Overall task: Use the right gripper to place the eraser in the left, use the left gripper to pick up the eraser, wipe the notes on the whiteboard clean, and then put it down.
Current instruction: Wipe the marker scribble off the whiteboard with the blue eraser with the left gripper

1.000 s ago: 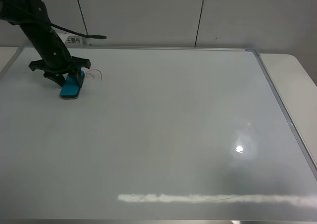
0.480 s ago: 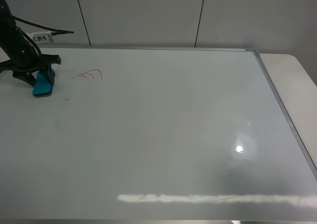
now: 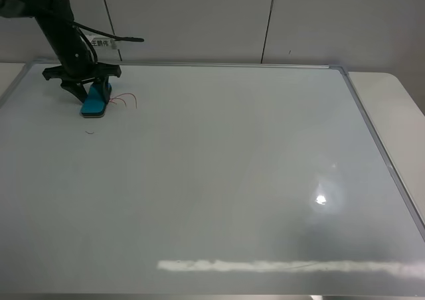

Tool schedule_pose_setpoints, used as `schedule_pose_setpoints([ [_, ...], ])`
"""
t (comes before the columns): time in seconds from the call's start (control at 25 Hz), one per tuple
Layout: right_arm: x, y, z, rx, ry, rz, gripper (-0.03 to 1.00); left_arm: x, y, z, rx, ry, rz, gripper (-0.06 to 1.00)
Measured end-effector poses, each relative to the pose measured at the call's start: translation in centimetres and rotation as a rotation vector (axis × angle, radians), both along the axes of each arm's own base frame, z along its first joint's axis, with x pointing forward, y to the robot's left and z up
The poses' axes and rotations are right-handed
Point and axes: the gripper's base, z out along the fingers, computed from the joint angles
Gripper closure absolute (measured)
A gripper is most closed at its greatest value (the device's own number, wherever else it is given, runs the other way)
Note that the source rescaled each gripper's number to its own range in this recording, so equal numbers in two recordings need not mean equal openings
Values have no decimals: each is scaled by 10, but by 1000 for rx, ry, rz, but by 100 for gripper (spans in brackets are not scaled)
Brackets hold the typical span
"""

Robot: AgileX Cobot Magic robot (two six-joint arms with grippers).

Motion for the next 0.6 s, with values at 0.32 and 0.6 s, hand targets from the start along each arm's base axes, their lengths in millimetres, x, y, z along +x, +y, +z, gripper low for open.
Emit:
schedule_pose_setpoints([
  [0.32, 0, 0, 0, 0, 0, 0, -3, 6, -101, -3, 2, -10, -205, 92],
  [0.6, 0, 0, 0, 0, 0, 0, -3, -7, -146, -7, 7, -6, -298, 92],
])
